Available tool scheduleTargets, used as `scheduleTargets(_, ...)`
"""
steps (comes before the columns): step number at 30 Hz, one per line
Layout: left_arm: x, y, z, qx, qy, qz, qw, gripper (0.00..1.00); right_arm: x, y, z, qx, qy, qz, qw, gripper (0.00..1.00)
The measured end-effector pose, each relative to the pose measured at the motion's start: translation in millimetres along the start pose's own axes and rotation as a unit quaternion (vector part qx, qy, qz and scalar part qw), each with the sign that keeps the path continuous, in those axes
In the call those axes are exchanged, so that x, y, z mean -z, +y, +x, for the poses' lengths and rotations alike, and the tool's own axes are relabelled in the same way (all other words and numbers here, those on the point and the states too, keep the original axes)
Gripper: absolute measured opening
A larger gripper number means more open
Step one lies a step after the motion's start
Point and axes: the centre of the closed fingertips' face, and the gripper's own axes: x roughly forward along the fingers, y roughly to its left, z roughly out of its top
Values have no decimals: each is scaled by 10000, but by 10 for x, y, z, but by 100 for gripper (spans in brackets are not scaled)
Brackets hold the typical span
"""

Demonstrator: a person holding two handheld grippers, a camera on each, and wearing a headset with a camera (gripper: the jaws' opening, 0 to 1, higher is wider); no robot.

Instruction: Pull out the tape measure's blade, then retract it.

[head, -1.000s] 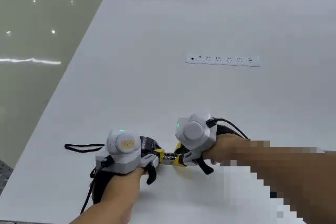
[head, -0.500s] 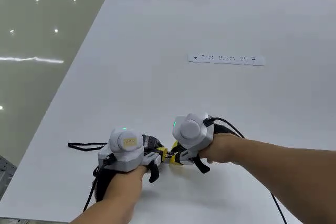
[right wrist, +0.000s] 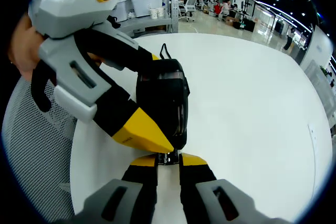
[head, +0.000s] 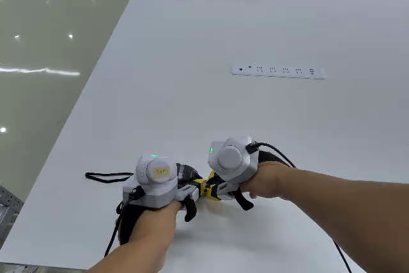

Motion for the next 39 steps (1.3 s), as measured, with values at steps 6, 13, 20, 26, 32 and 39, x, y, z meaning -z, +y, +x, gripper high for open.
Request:
scheduleTargets(6,3,-2,2,1,7,15,10000,59,-14,-2,25,3,-17,13,10000,15)
scheduleTargets(13,2,0,4,-1,17,-31,10000,60,-17,-6,23,14,-39,-3,10000,15)
scheduleTargets(20,5,-6,5,2,26,19,10000,60,-13,5,23,36,-46,41,10000,15)
scheduleTargets(26,7,-9,5,10,31,57,10000,60,-3,13,3,14,-38,59,10000,15)
scheduleTargets(32,7,-12,7,-7,39,31,10000,60,5,1,-5,31,-10,-59,10000,14)
scheduleTargets(39,4,-11,4,-30,30,22,10000,61,0,2,-6,49,-6,-80,10000,15)
